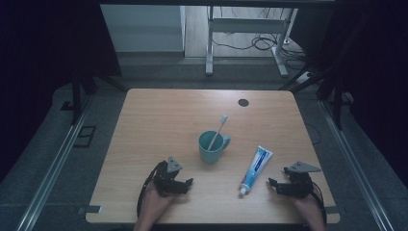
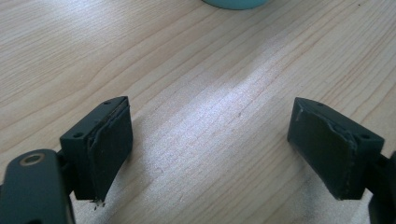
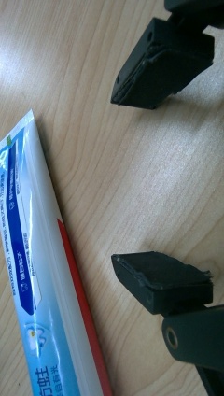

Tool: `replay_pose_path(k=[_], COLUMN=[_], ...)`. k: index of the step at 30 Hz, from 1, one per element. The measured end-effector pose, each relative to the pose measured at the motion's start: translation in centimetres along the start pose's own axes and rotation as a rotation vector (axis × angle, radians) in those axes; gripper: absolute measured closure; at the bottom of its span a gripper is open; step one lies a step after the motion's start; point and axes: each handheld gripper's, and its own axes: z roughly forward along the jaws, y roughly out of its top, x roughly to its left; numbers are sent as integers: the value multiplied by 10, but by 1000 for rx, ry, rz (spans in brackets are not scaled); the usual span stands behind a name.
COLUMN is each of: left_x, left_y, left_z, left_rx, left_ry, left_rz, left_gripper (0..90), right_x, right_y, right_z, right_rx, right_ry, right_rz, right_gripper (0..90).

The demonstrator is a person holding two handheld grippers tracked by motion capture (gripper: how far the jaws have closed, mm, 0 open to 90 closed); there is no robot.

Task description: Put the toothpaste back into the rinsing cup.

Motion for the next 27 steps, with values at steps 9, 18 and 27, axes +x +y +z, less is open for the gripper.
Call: replay_pose_path(k=[9, 18, 27], left_x=[0, 0, 0], left_y=[0, 0, 0], left_z=[0, 0, 0], left_rx=[0, 0, 0], left_ry=[2, 1, 2], left_rz=[-2, -2, -2], left_gripper=[144, 144, 144], right_x=[4, 9, 19], right_y=[5, 15, 20], right_z=[-4, -12, -27], right_rx=[31, 57, 30], right_ry=[61, 110, 170], right_rz=[6, 21, 50], right_gripper=[270, 362, 449])
